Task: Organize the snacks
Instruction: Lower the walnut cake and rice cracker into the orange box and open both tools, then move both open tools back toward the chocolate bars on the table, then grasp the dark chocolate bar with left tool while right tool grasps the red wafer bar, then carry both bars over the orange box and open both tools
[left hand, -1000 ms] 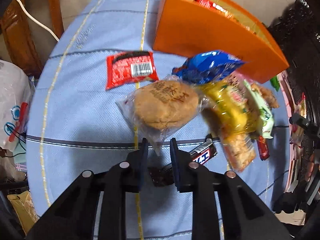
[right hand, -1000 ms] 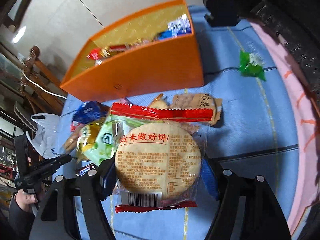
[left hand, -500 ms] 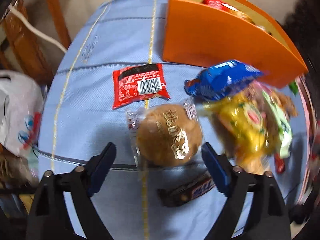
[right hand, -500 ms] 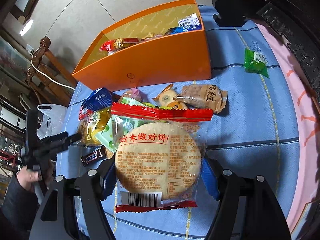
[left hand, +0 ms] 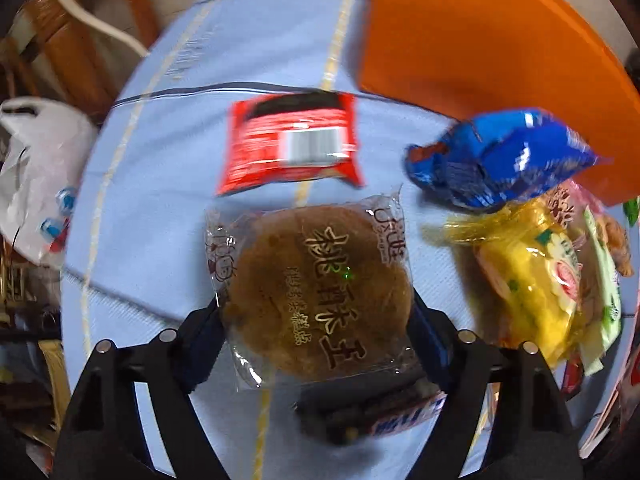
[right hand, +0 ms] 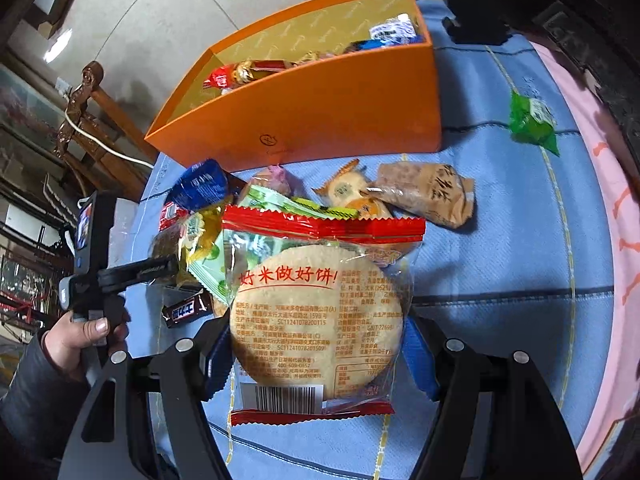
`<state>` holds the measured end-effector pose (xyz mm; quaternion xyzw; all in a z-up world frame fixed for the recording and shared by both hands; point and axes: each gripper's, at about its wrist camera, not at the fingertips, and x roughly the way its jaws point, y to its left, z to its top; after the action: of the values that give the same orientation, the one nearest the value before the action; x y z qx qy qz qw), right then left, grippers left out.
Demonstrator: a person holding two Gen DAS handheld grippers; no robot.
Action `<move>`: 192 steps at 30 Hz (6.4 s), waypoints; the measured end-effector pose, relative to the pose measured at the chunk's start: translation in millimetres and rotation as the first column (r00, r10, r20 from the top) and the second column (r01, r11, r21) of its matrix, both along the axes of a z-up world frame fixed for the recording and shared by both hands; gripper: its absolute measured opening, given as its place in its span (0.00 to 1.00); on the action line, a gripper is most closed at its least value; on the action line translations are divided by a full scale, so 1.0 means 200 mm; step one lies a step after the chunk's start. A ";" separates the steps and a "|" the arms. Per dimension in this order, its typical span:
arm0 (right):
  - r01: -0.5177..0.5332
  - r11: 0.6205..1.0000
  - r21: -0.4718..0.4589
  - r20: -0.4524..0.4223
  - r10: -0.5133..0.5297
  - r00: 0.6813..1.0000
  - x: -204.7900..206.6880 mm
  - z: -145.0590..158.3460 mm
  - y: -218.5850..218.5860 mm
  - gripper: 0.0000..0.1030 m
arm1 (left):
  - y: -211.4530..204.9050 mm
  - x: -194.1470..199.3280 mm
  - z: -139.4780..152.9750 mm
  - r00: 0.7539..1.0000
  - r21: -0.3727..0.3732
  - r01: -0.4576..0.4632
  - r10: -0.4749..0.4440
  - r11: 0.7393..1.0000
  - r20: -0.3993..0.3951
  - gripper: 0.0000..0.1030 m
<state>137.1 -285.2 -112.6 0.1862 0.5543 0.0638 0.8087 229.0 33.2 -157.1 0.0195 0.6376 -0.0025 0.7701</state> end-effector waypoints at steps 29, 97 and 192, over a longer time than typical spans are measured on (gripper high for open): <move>0.106 0.990 -0.096 0.244 -0.080 0.967 0.90 0.34 -0.11 0.70 | -0.65 0.76 0.62 0.947 -0.057 0.173 -0.151 0.983 0.283 0.78; -0.072 0.992 -0.105 -0.128 0.059 0.990 -0.09 -0.17 0.08 0.91 | -0.27 -0.35 -0.03 0.906 0.222 0.409 -0.424 0.885 0.021 0.92; 0.150 0.987 -0.051 0.288 -0.129 0.949 0.86 0.42 -0.17 0.86 | -0.68 0.71 0.64 0.922 -0.056 0.277 -0.249 0.959 0.297 0.86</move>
<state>308.7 -319.0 -28.9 0.1845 0.4199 0.0123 0.8885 370.1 -101.8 -29.3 0.0677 0.5100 -0.1342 0.8469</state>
